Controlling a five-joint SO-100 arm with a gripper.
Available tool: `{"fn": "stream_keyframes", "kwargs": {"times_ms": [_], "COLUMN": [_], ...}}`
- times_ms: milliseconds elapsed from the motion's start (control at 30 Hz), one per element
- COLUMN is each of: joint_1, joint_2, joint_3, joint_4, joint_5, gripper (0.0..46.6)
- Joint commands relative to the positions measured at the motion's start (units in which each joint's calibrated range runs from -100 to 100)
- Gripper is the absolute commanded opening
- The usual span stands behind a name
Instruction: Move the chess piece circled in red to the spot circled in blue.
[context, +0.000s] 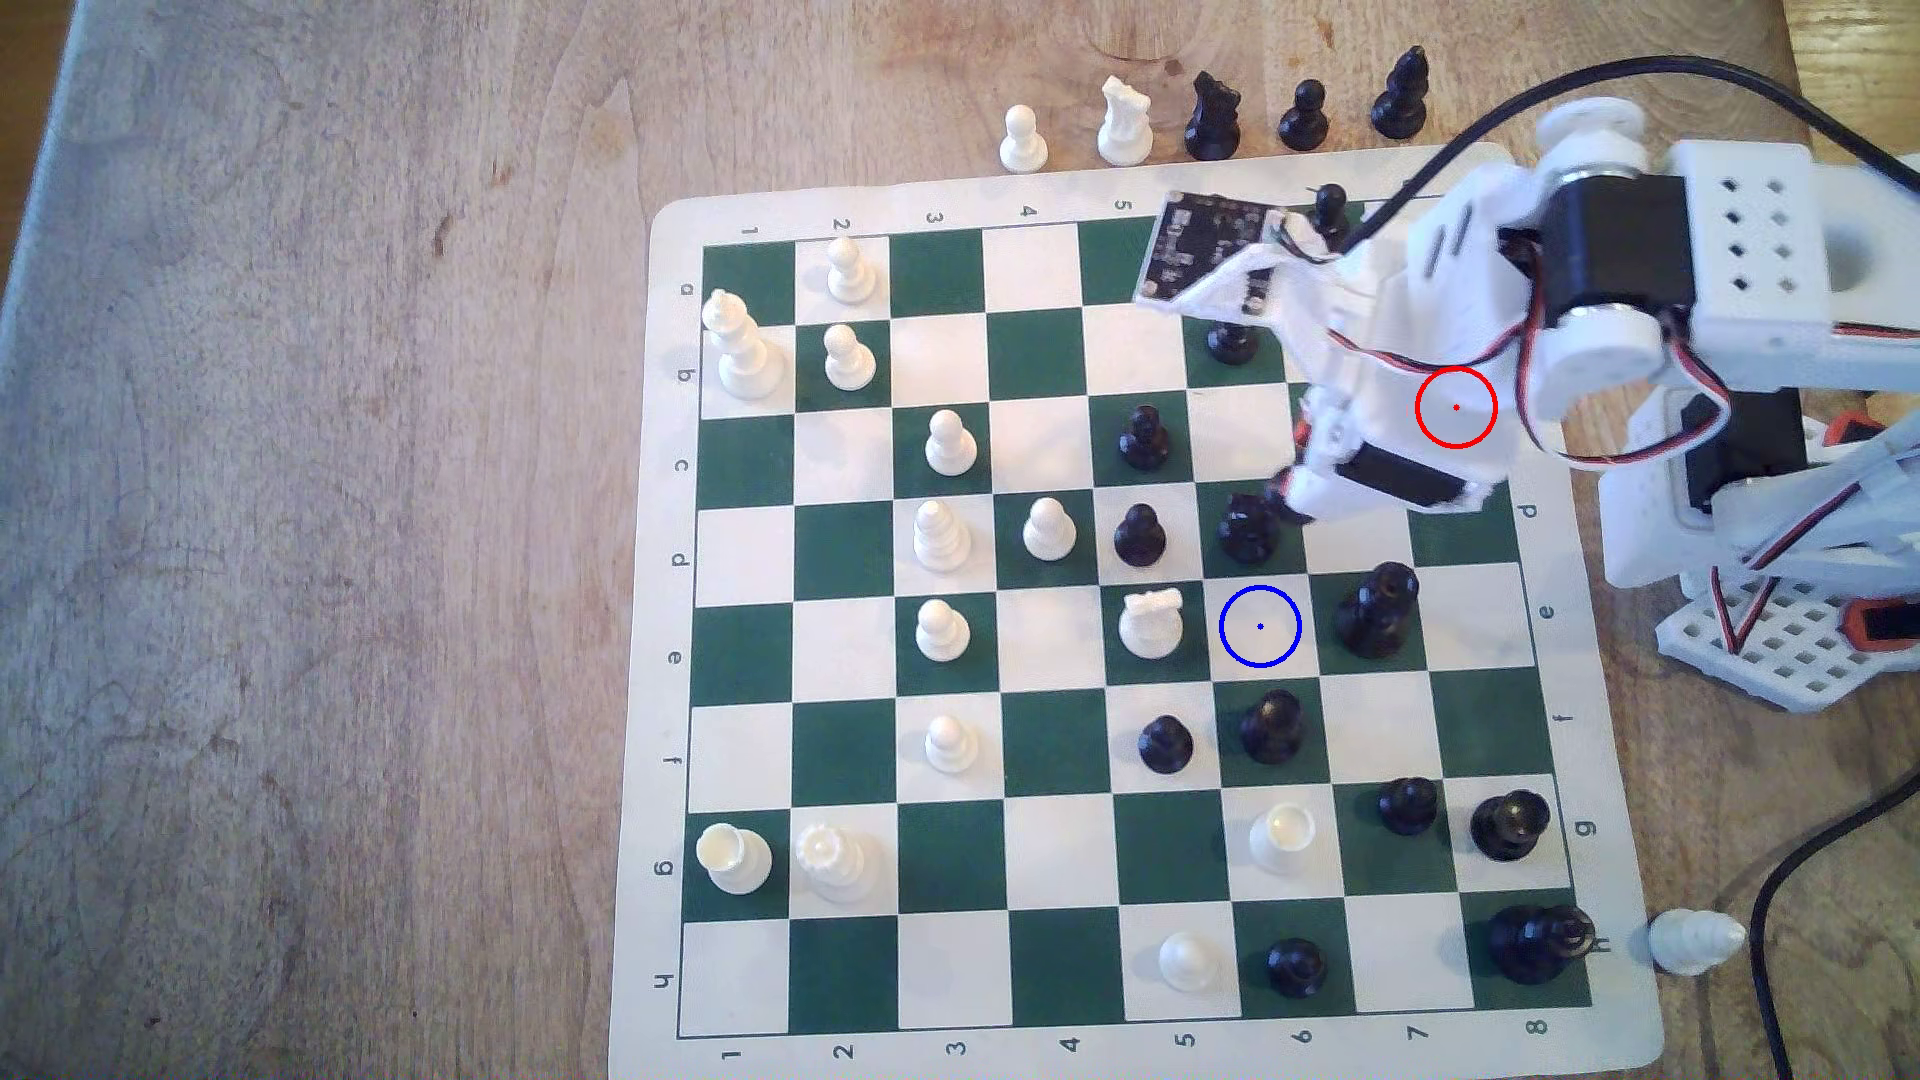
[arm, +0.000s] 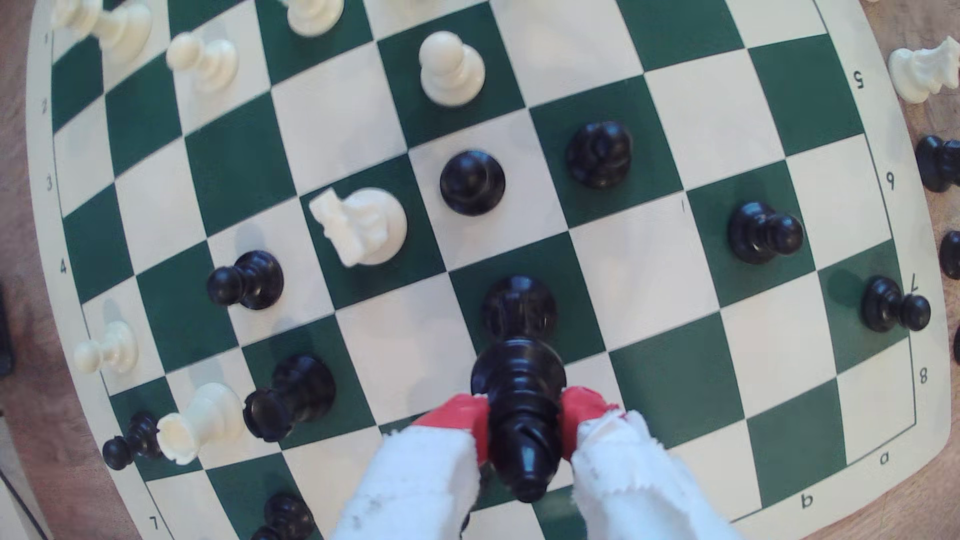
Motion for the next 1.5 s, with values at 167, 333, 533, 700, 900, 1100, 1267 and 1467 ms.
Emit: {"fn": "stream_keyframes", "kwargs": {"times_ms": [167,333,533,700,900,1100,1267,1467], "joint_1": [-7.35,-9.15,-9.31,-9.54,-9.85,-10.17,-10.56,-10.56], "joint_2": [11.16,16.0,18.37,20.16,22.96,23.98,24.48,24.91], "joint_3": [-7.87,-8.23,-7.87,-8.23,-8.23,-8.32,-8.32,-8.05], "joint_4": [-6.12,-8.01,-8.01,-8.34,-10.22,-10.79,-11.45,-11.45], "joint_5": [0.39,0.39,0.39,0.44,0.49,0.39,0.29,0.29], "gripper": [0.3,0.3,0.3,0.3,0.3,0.3,0.3,0.3]}}
